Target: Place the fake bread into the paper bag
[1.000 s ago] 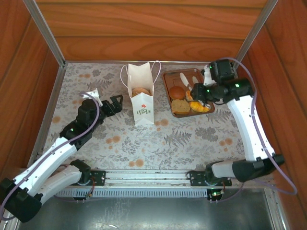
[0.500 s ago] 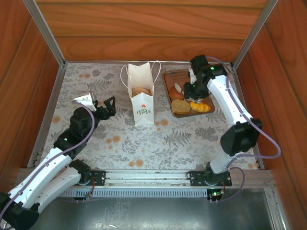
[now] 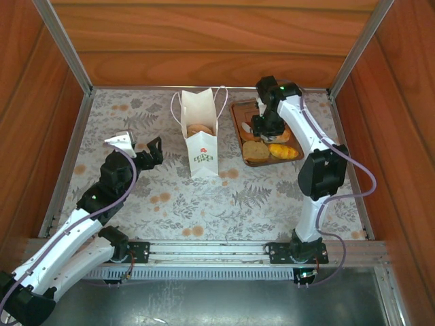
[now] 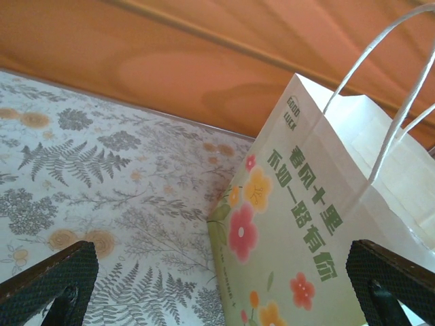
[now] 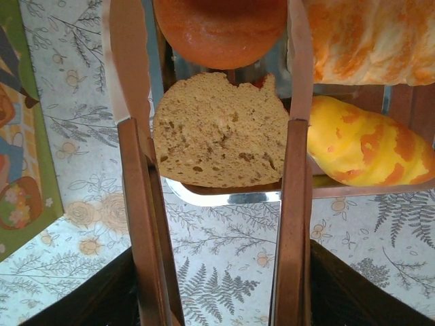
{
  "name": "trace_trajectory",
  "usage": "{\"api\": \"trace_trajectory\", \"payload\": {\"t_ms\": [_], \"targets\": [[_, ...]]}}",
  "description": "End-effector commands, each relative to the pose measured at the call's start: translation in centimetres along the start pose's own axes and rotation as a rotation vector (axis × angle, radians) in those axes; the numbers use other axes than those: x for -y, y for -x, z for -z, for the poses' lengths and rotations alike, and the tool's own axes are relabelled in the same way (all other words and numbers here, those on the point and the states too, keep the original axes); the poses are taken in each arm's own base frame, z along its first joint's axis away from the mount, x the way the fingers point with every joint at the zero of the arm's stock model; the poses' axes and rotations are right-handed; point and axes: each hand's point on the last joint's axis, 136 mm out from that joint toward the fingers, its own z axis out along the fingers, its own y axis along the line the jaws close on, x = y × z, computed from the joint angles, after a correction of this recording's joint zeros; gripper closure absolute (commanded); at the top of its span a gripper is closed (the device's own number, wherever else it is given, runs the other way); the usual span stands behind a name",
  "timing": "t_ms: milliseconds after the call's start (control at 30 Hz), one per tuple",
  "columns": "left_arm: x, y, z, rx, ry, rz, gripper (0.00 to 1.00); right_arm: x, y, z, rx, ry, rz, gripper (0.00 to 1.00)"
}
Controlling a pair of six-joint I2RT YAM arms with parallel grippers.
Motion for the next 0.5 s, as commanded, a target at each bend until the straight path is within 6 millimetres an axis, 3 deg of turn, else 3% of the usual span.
{"api": "trace_trajectory", "payload": {"t_ms": [0, 467], "targets": [[-0.7, 0.3, 0.0, 0.028, 0.030, -0.018, 0.01, 0.4, -0.1, 0.3, -0.015, -0.039, 0.025, 0.41], [-1.0, 0.3, -0.3, 0.030, 0.055, -0.031, 0.00, 0.1, 0.7, -1.1, -0.032, -0.036, 0.032, 0.39]]}}
